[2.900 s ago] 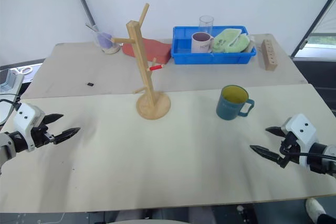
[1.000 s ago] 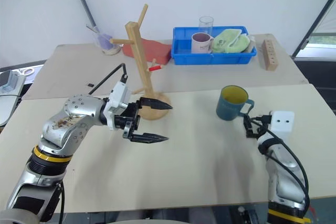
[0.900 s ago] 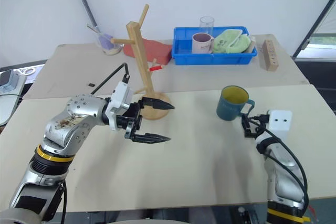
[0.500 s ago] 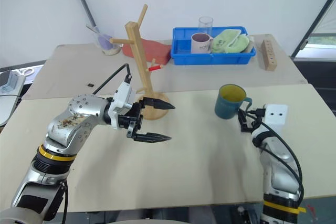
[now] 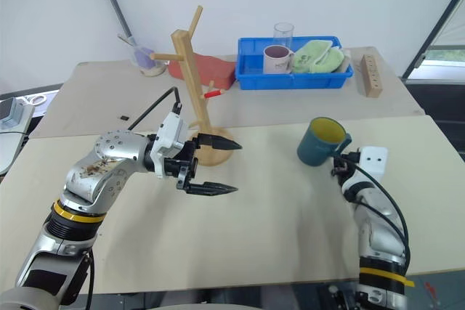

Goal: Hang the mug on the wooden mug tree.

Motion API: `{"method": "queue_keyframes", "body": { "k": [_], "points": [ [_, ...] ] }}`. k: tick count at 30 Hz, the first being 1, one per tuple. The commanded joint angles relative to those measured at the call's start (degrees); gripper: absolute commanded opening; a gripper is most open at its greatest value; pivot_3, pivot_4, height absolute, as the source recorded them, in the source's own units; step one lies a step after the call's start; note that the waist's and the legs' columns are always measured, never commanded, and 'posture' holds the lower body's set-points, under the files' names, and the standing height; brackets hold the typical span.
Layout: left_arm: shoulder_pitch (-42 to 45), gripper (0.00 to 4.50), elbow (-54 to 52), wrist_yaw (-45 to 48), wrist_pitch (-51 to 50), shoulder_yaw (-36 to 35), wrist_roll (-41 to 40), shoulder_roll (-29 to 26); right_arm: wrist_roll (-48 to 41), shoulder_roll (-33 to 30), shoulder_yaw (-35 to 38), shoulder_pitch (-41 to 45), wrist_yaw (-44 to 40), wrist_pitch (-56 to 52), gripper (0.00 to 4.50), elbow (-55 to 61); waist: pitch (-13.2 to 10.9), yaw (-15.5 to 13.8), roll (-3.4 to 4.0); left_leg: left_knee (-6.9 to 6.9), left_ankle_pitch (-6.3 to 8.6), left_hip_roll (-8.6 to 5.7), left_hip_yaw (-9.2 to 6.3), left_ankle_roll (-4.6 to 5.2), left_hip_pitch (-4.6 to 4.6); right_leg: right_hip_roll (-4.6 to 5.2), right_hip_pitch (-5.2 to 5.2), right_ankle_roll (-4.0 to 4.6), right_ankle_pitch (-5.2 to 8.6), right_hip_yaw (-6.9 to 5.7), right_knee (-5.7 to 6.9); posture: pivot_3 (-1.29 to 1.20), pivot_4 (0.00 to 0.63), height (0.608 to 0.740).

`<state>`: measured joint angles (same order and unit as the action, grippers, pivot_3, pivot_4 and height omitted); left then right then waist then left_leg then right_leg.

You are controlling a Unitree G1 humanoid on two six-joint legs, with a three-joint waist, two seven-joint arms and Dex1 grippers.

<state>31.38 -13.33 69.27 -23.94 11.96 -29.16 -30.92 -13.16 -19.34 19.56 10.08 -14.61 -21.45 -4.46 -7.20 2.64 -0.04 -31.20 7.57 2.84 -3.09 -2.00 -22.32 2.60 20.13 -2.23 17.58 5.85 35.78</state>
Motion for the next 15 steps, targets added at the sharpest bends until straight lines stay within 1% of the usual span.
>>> {"method": "queue_keyframes", "body": {
  "k": [1,5,7,11,12,15],
  "points": [
    [1.1,4.50,-0.9,-0.5,0.6,-0.8,0.2,0.0,-0.7,-0.6,0.4,1.4,-0.6,3.0,0.04,-0.4,0.0,0.0,0.00,0.00,0.00,0.00,0.00,0.00,0.00,0.00,0.00,0.00,0.00,0.00,0.00,0.00,0.150,0.734],
    [0.9,4.50,-0.9,-1.0,0.7,-1.0,0.3,-0.1,0.0,-1.8,-0.7,0.6,-2.2,3.7,0.04,0.5,0.0,0.0,0.00,0.00,0.00,0.00,0.00,0.00,-0.01,0.00,0.00,0.00,0.00,0.01,0.00,0.00,0.150,0.734],
    [0.4,4.50,-1.3,-1.3,0.5,-1.3,0.3,-0.5,1.4,-3.2,-1.1,-1.0,-2.0,3.9,0.04,2.7,0.0,0.0,0.01,0.00,0.00,0.00,0.00,0.00,0.00,0.00,0.00,0.00,0.00,0.01,0.00,0.00,0.150,0.734],
    [-0.4,4.50,-1.9,-1.7,0.3,-1.9,-0.1,-1.4,1.4,-5.8,0.2,-5.0,-2.6,3.0,0.04,7.3,0.0,-0.1,0.00,0.00,0.00,0.00,0.00,0.00,0.00,0.00,0.04,0.02,0.02,0.02,0.00,0.00,0.150,0.734],
    [-0.5,4.50,-2.0,-1.8,0.2,-2.0,-0.1,-1.6,1.3,-6.5,0.7,-6.2,-2.9,2.9,0.62,8.4,0.0,-0.1,0.00,0.00,0.00,0.00,0.00,0.00,0.01,-0.01,0.03,0.02,0.02,0.02,-0.01,0.00,0.150,0.734],
    [-0.8,4.50,-2.1,-1.5,0.1,-2.1,-0.2,-2.3,0.5,-8.9,1.6,-9.5,-4.8,2.3,1.59,10.7,0.0,-0.1,-0.01,0.00,0.00,0.00,0.00,0.00,0.02,0.00,0.04,0.04,0.03,0.02,-0.01,0.00,0.150,0.734]
  ]
}}
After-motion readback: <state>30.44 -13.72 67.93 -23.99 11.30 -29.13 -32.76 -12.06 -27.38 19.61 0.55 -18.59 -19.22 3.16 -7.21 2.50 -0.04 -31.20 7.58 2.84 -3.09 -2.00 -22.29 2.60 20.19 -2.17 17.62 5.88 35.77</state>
